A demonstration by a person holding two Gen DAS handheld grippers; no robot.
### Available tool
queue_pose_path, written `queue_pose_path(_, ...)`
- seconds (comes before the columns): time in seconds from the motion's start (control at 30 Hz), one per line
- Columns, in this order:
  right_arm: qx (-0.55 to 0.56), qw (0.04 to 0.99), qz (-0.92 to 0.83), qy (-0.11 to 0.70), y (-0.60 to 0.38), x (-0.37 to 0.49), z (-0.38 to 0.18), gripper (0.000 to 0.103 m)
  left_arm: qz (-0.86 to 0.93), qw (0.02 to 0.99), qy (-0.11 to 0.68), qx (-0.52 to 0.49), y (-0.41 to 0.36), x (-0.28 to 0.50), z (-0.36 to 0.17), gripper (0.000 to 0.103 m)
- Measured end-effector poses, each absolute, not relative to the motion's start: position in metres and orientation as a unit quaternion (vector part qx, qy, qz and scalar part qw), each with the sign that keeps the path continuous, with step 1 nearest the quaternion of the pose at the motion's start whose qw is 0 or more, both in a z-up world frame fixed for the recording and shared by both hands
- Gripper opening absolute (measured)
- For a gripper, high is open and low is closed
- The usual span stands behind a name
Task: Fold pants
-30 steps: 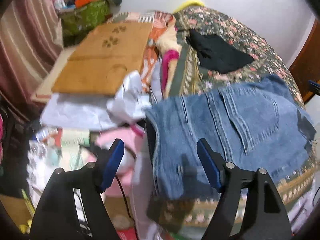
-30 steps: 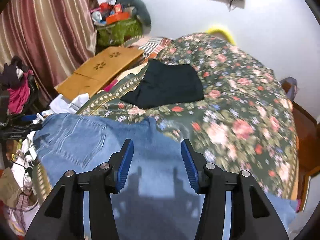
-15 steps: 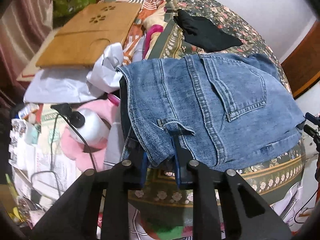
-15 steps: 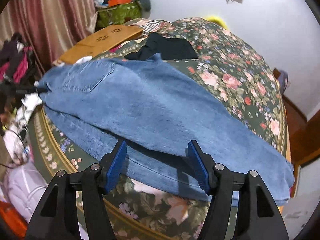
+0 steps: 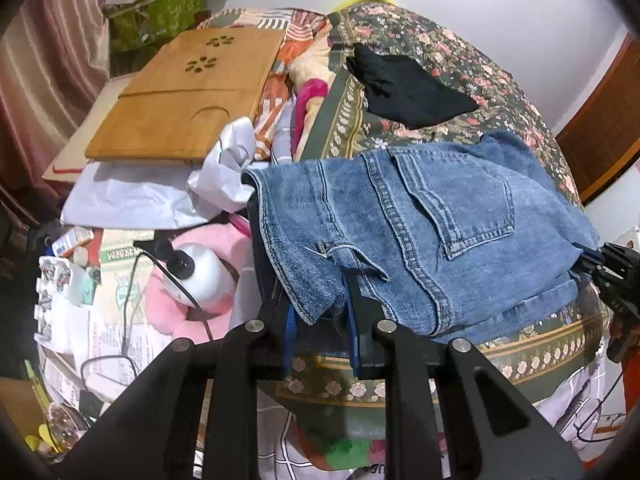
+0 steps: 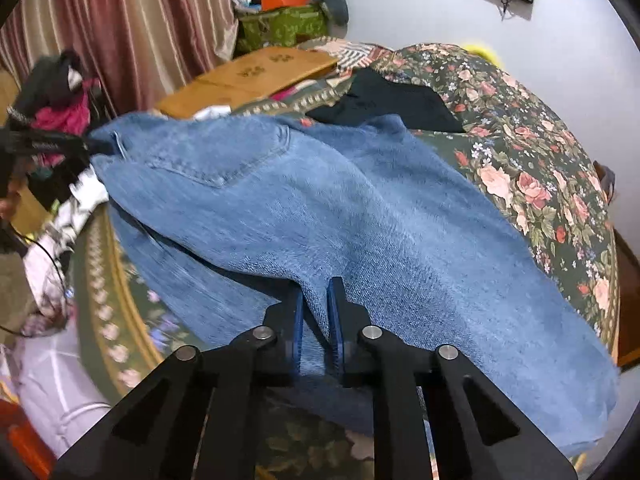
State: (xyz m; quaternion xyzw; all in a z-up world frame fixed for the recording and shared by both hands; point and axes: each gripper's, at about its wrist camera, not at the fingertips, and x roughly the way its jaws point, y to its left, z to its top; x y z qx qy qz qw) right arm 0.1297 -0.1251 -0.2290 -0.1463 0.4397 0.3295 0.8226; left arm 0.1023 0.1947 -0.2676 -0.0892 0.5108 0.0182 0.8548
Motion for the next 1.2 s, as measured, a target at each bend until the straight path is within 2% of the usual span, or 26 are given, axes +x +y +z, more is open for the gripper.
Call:
queue_pose_path(0.2, -0.066, 0.808, 0.360, 0.462, -0.139, 0.118, -0.211, 0.008, 0.015, 0.857, 0.505, -0.102, 0.202, 0.095, -0.264, 0.021)
queue_pose_path(0.4, -0.048, 0.795, 0.355, 0.489, -0.135, 0.113, -0.237, 0.011, 0.031, 0.829, 0.549, -0.097, 0.196, 0.090, -0.314, 0.021)
queue_pose_path(0.5, -0.022, 0.794, 0.354, 0.493, -0.141, 0.115, -0.234, 0.014, 0.041, 0.830, 0.546, -0.105, 0.197, 0.087, -0.319, 0.027)
queue_pose_path(0.63, 0.002, 0.798, 0.332, 0.503, -0.164, 0.115, -0.224, 0.039, 0.069, 0.836, 0.535, -0.097, 0.202, 0.084, -0.297, 0.038)
queue_pose_path(0.67, 0.004, 0.804, 0.326, 0.498, -0.171, 0.113, -0.221, 0.041, 0.076, 0.839, 0.530, -0.095, 0.204, 0.084, -0.290, 0.039)
queue_pose_path(0.73, 0.008, 0.821, 0.302, 0.484, -0.192, 0.111, -0.213, 0.041, 0.085, 0.851, 0.511, -0.092, 0.205, 0.084, -0.272, 0.041)
queue_pose_path(0.8, 0.023, 0.840, 0.265, 0.474, -0.224, 0.113, -0.206, 0.041, 0.097, 0.861, 0.491, -0.085, 0.203, 0.087, -0.257, 0.049)
queue_pose_path(0.97, 0.087, 0.874, 0.146, 0.456, -0.322, 0.121, -0.202, 0.042, 0.098, 0.873, 0.471, -0.077, 0.181, 0.114, -0.235, 0.050)
queue_pose_path(1.2, 0.162, 0.882, -0.020, 0.442, -0.462, 0.127, -0.220, 0.042, 0.073, 0.873, 0.478, -0.065, 0.117, 0.154, -0.241, 0.051)
